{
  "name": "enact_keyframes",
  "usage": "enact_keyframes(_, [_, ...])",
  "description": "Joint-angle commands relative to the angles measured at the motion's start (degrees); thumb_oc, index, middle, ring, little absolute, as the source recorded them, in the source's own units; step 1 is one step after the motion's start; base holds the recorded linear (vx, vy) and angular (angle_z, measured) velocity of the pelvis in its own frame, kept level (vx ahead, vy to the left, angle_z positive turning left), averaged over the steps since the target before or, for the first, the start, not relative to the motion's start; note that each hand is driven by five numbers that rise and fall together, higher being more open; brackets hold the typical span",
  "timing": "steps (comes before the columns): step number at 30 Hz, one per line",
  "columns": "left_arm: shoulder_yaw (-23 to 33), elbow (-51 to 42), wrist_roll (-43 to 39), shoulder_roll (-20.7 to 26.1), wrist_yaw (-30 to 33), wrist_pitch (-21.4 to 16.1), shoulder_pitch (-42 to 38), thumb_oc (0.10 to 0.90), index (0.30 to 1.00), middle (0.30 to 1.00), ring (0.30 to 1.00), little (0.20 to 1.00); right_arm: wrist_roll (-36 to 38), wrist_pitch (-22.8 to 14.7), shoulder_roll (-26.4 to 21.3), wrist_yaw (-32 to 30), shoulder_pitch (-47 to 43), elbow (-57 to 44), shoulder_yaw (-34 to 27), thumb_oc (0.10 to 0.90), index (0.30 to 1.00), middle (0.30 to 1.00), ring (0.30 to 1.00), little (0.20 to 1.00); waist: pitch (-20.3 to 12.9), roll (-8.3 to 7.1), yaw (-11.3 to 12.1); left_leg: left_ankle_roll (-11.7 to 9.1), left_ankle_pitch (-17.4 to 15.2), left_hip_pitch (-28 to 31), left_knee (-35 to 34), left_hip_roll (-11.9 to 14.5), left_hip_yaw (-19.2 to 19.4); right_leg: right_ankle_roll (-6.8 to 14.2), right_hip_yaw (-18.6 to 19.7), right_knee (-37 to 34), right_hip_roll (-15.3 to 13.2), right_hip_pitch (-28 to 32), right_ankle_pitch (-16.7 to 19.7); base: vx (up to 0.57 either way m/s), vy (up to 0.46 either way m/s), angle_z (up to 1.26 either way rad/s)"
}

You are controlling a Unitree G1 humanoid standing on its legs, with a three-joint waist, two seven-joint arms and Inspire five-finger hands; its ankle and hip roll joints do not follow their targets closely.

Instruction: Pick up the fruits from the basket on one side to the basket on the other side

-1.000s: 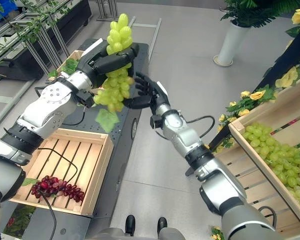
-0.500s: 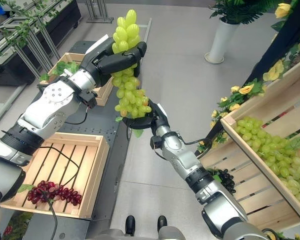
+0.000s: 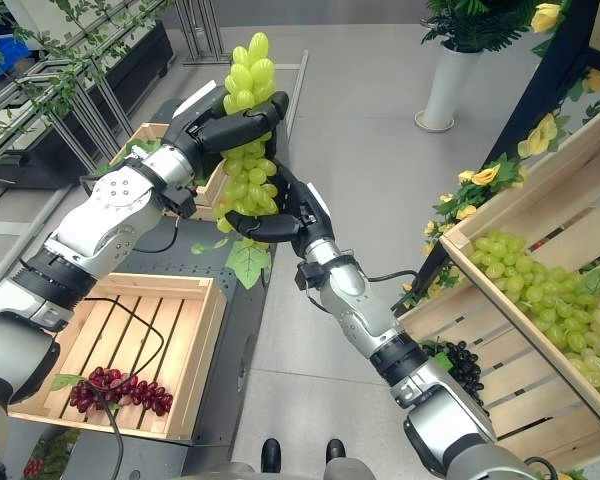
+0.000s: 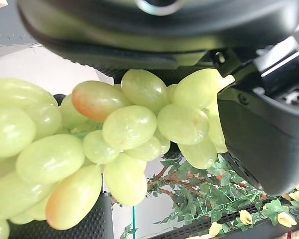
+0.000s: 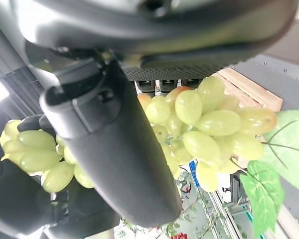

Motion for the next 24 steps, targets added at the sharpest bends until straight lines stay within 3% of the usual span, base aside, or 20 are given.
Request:
enact_keyframes(1, [7.5,6.6,-0.3,-2.2,-0.1,-8.2,-4.4,0.400,0.300,0.300,0.300,0.300,2.3,-8.8,3.4,3.7,-3.9,-3.1,-3.3,0.800,0.900,0.900,0.900,0.900,-10.2,-1.42,0.7,-2.3,-5.7,-0.8,0.1,-1.6,-0.6,-0.8,-0.7,0.1,1.0,-0.3,-2.0,0.00,0.000,0.00])
enact_keyframes(7, [6.6,7.4,-1.1,-3.0,-0.8,-8.5,-5.1,0.400,0.300,0.300,0.300,0.300,5.2,-7.5,4.1,6.0,-5.3,-2.1,-2.2,0.800,0.900,0.900,0.900,0.900,-10.5,-1.62,0.9,-2.4,-5.6,-0.7,0.1,-1.6,-0.7,-0.8,-1.0,0.1,1.0,-0.2,-2.1,0.00,0.000,0.00])
enact_keyframes(16, [4.7,7.1,-2.8,-5.6,-1.8,-9.1,-6.4,0.400,0.300,0.300,0.300,0.300,15.6,-3.8,6.8,13.0,-7.2,2.8,-0.5,0.800,0.900,0.900,0.900,0.900,-11.1,-2.07,1.6,-2.5,-5.5,-0.9,0.1,-1.5,-1.2,-0.9,-1.7,0.1,1.0,-0.1,-2.3,0.00,0.000,0.00])
enact_keyframes(17, [4.5,7.0,-2.9,-5.7,-1.8,-9.1,-6.6,0.400,0.300,0.300,0.300,0.300,16.2,-3.5,6.9,13.2,-7.4,3.2,-0.5,0.740,0.811,0.811,0.811,0.811,-11.1,-2.11,1.7,-2.6,-5.5,-0.9,0.1,-1.5,-1.2,-0.9,-1.7,0.1,1.0,-0.1,-2.2,0.00,0.000,0.00])
enact_keyframes(18, [4.4,6.9,-3.1,-5.9,-1.8,-9.1,-6.7,0.400,0.300,0.300,0.300,0.300,16.7,-3.5,7.1,13.7,-7.5,4.0,-0.4,0.599,0.599,0.599,0.599,0.599,-11.2,-2.17,1.7,-2.6,-5.5,-0.9,0.1,-1.5,-1.2,-0.9,-1.8,0.1,1.0,-0.1,-2.2,0.00,0.000,0.00])
enact_keyframes(20, [4.2,6.5,-3.6,-5.9,-1.7,-8.9,-7.0,0.400,0.300,0.300,0.300,0.300,17.4,-3.5,7.0,14.2,-7.9,4.9,-0.5,0.400,0.300,0.300,0.300,0.300,-11.3,-2.26,1.9,-2.6,-5.4,-0.9,0.1,-1.4,-1.2,-0.9,-2.0,0.1,1.0,0.0,-2.2,0.00,0.000,0.00])
enact_keyframes(24, [4.3,6.1,-3.9,-5.9,-1.4,-9.0,-6.9,0.400,0.300,0.300,0.300,0.300,18.1,-3.3,6.9,14.8,-8.1,5.1,-0.7,0.400,0.300,0.300,0.300,0.300,-11.4,-2.38,2.0,-2.7,-5.5,-0.9,0.1,-1.4,-1.1,-0.9,-2.1,0.1,1.0,0.0,-2.2,0.00,0.000,0.00])
